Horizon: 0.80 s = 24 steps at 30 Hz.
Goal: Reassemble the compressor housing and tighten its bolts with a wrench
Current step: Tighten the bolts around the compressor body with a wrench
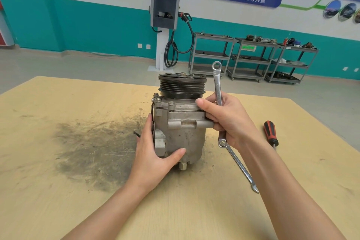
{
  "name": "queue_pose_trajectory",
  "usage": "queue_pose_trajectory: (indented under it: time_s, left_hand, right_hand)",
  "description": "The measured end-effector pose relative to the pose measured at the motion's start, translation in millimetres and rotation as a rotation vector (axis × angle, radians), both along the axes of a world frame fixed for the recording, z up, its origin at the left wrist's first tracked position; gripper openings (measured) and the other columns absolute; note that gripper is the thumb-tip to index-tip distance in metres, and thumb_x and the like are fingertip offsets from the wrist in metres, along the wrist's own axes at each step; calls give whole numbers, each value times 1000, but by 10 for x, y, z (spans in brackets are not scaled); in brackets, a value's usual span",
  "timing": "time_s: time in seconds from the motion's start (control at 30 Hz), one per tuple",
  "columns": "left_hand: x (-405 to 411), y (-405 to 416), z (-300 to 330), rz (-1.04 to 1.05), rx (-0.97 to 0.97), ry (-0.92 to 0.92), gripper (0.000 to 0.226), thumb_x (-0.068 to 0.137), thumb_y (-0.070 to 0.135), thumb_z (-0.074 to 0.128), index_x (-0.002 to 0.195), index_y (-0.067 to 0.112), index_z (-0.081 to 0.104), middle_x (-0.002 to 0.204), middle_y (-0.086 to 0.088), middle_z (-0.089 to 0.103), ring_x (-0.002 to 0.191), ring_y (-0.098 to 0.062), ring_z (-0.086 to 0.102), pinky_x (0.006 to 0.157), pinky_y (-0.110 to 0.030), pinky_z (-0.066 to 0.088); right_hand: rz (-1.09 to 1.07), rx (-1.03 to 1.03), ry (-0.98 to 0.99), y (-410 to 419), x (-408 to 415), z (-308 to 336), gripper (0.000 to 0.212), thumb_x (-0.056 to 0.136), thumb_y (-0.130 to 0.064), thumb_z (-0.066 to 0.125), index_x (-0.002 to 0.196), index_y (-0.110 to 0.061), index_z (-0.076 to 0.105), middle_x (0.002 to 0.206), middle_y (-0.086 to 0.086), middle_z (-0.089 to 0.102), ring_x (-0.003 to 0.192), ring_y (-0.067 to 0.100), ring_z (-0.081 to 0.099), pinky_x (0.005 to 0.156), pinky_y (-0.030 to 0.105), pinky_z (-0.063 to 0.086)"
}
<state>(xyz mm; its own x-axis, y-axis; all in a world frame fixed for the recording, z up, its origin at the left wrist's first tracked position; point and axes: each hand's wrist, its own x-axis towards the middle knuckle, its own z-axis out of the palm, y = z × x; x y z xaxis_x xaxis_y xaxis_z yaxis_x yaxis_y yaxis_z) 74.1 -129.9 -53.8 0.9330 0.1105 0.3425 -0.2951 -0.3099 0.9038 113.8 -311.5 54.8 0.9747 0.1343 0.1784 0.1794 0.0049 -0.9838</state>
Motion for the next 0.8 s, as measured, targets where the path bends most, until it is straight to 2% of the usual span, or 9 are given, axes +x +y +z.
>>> queue_pose_trajectory:
  time_s: [0.13,0.2,0.43,0.53,0.63,0.7,0.8]
  left_hand:
    - [-8,-4,7,1,5,0,116,69,40,86,156,36,10,154,20,31,144,-6,28,119,-44,29]
    - [-14,-4,9,3,7,0,116,68,41,86,156,37,10,154,22,31,144,-6,27,119,-44,28]
    - [-6,-8,13,4,8,0,116,69,40,86,156,32,11,155,18,31,144,-8,28,119,-46,28]
    - [-10,-10,17,4,5,-3,117,67,43,85,156,32,10,155,19,31,144,-6,27,119,-45,28]
    - [-13,-13,25,-5,4,-5,117,68,45,86,156,36,9,155,22,29,145,-6,25,120,-45,26]
    - [-19,-16,34,-6,1,-8,117,64,52,83,154,39,10,154,25,29,144,-4,26,120,-45,26]
    - [-26,-18,45,-10,-8,-7,118,59,62,76,154,40,10,153,26,31,144,-4,27,119,-45,27]
  right_hand:
    - [108,62,21,-38,-10,21,16,80,-29,69,82,-14,64,47,-6,36,40,3,25,33,14,19]
    - [151,88,40,-65,-9,31,15,84,-26,64,86,-12,69,48,-3,36,40,4,25,33,15,19]
    - [-27,-7,2,20,-17,14,18,84,-17,72,77,-13,56,46,-7,38,39,4,27,33,16,19]
    - [65,26,30,-22,-31,42,10,89,-19,65,84,-12,61,48,-5,37,40,4,26,34,15,18]
    - [127,48,63,-73,-30,65,13,94,-18,57,91,-9,65,50,-2,38,42,5,27,36,16,16]
    - [99,44,58,-47,-31,56,11,92,-17,60,85,-10,62,48,-4,37,41,4,26,34,15,17]
    - [-15,13,15,24,-32,21,18,87,-16,68,77,-12,54,45,-7,36,38,4,26,33,15,21]
